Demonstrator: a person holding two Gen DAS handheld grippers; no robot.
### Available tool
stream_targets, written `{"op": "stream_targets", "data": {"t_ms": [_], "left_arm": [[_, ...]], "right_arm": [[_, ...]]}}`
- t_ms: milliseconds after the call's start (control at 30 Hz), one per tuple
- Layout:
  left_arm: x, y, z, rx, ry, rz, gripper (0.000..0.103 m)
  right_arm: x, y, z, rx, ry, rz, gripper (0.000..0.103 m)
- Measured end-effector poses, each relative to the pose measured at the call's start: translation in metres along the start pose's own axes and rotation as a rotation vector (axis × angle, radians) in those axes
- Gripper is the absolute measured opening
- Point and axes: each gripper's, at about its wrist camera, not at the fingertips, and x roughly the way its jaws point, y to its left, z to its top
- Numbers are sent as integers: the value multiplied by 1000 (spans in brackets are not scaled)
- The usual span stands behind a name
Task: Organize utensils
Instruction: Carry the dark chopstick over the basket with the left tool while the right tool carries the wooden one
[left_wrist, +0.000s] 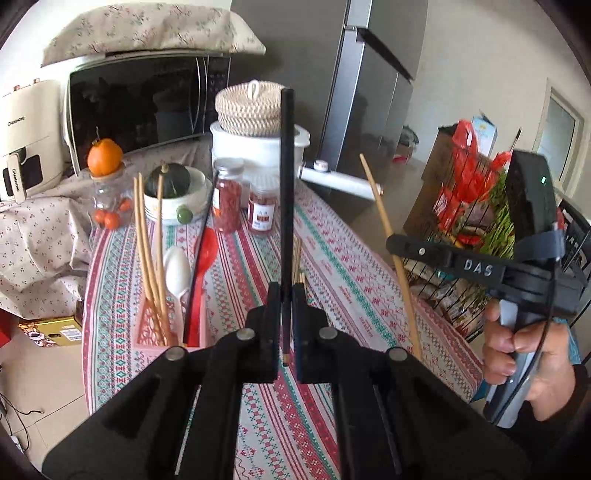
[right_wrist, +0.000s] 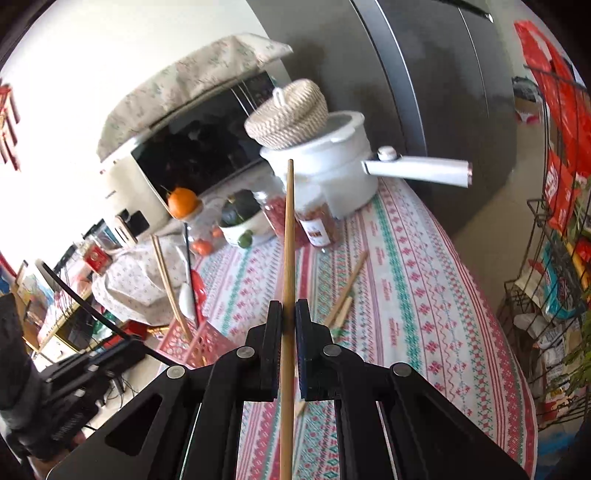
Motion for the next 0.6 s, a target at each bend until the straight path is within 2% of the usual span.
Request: {"op": "stream_targets", "data": {"t_ms": [167,300,467,600], "left_arm": [[-32,23,22,-24,-148,24,6],[-42,48,25,-87,-189,40,6],[-47,61,24,-107,-194,82,6],[-31,69,19,-106,-126,107,6]], "right_arm": [[4,14,7,-18,-59,14,7],[12,23,10,-12,-69,19,7],[22,34,10,-18,-59,28,7],[27,42,8,-27,-54,31,7]]}}
